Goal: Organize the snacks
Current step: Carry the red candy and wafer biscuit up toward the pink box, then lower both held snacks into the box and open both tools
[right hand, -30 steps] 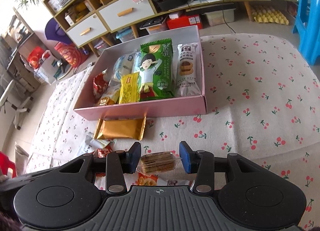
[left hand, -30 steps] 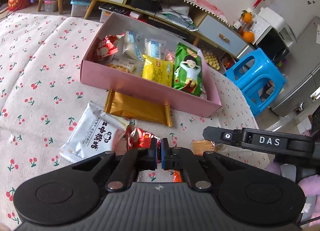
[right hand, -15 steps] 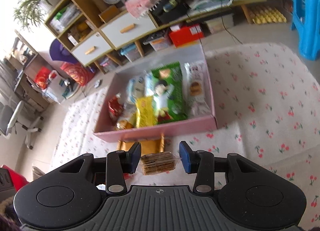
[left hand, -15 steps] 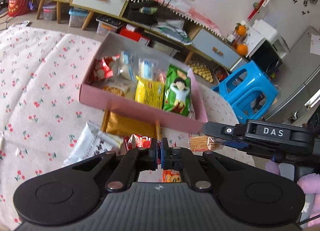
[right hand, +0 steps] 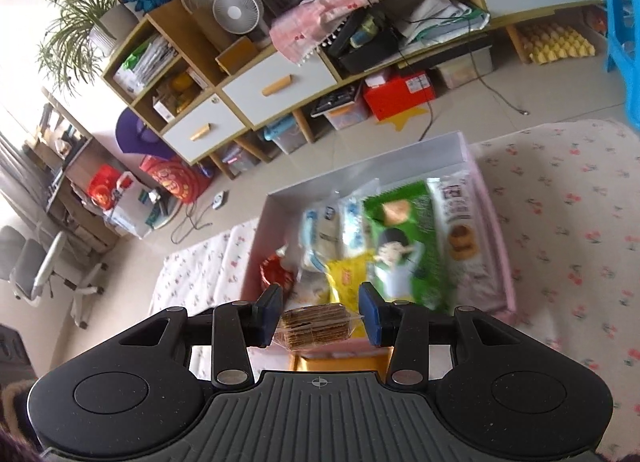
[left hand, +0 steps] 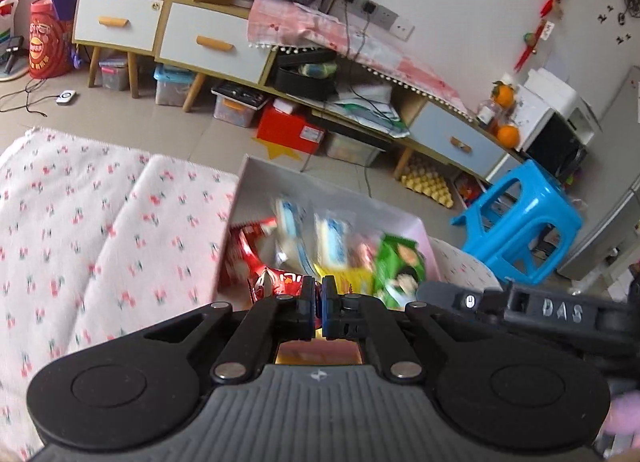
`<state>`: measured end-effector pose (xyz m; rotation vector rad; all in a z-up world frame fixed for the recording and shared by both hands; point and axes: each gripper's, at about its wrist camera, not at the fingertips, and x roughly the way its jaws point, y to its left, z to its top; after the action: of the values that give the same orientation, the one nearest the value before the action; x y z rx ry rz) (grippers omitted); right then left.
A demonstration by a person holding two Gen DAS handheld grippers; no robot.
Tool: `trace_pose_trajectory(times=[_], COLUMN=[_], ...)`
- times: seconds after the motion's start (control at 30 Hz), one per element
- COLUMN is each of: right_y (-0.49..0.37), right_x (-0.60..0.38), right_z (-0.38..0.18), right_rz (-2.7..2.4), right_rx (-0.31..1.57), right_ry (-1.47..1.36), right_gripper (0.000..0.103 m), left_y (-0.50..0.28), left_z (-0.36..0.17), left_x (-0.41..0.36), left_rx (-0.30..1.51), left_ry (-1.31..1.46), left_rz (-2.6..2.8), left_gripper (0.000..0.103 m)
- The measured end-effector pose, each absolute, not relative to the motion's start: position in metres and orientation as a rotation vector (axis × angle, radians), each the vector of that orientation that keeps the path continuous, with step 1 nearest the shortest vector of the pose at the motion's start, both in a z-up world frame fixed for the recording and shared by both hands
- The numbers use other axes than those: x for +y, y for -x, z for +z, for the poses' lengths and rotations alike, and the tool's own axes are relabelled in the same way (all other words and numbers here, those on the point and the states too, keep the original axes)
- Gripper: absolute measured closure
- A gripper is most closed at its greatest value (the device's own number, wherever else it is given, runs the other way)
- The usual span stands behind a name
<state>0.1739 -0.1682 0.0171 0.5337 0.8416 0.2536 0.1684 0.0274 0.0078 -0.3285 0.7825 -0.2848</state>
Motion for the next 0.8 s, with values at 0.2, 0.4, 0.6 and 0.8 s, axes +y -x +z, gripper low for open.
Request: trace_pose_trajectory(times=[0.2,0.4,0.6,0.8], right_y=[-0.193,-0.208,-0.216,-0.222], right_x=[-0.149,-0.143,-0.143,-0.138], right_z=[0.001,-0.014,-0.021,-0.023], right_rz=[0.287,0.301,0.333,0.361], right_rx=[0.864,0.883,0.882,0.875], right_ry=[-0.530,-0.532,-0.542,-0.539], right_gripper=[0.062,0.062,0.062,0.068], left_y=[-0.204,-0.231,-0.246,-0.253], left_z=[0.005,0.003,-0.009,-0.017], left_x=[0.028,0.027,0.026,0.030], left_rx=[0.768,0.743,0.749,0.768], left_ry=[0.327,0.339,0.348,0.352], left_rz=[-0.274,-0.288,-0.286,-0.261], left_gripper=[0.101,0.101,0.101,0.101])
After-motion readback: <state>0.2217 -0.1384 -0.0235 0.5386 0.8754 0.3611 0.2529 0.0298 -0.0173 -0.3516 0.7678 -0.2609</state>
